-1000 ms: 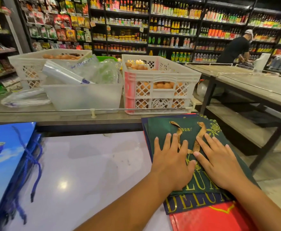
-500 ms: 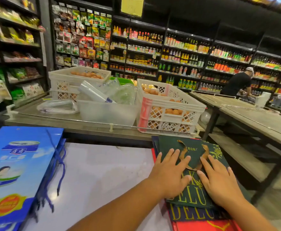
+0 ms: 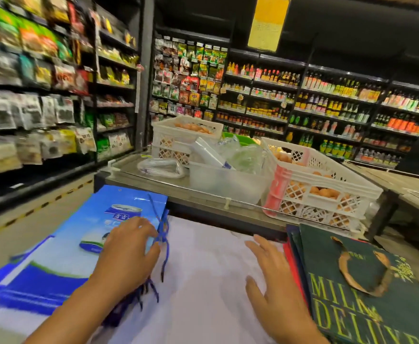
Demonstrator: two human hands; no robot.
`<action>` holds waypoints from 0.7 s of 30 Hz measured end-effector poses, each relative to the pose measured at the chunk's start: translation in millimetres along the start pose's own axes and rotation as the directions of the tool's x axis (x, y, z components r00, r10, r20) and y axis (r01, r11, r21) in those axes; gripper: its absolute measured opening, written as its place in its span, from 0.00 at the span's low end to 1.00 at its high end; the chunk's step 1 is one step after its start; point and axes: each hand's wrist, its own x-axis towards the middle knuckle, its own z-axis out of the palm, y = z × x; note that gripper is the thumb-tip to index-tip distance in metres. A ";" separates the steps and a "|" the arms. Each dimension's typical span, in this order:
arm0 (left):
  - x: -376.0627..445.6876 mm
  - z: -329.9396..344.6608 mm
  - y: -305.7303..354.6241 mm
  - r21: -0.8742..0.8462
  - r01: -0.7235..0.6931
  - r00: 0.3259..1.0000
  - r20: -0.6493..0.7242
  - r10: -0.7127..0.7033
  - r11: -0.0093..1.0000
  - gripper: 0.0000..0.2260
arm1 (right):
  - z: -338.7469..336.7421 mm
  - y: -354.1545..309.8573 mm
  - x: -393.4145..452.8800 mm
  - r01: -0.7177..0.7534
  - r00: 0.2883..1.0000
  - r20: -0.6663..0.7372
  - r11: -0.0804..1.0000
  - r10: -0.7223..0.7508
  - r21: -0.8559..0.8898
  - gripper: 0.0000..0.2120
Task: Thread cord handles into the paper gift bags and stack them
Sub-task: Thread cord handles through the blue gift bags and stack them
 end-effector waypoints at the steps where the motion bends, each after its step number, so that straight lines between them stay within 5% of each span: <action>1: -5.6 -4.9 -15.6 0.067 0.035 0.999 -0.003 -0.035 0.997 0.13 | 11.8 -10.3 3.6 0.006 1.000 0.027 1.000 -0.007 0.018 0.30; 6: -29.9 -5.7 -52.8 0.330 0.086 0.933 0.305 -0.193 0.940 0.32 | 63.3 -39.2 18.7 0.016 0.989 0.145 0.999 -0.022 0.046 0.30; 9: -38.3 -0.7 -55.5 0.361 0.050 0.934 0.313 -0.171 0.931 0.42 | 87.0 -40.9 21.8 -0.015 0.984 0.178 0.997 0.001 0.073 0.30; 15: -43.5 -3.2 -30.2 0.334 -0.007 0.922 0.366 -0.123 0.943 0.42 | 111.2 -34.2 18.1 -0.149 0.960 0.265 0.966 0.090 0.211 0.22; 21: -49.9 -1.3 6.9 0.142 -0.162 0.852 0.519 0.065 0.977 0.39 | 103.4 -29.2 17.4 -0.322 0.931 0.317 0.816 0.181 0.481 0.23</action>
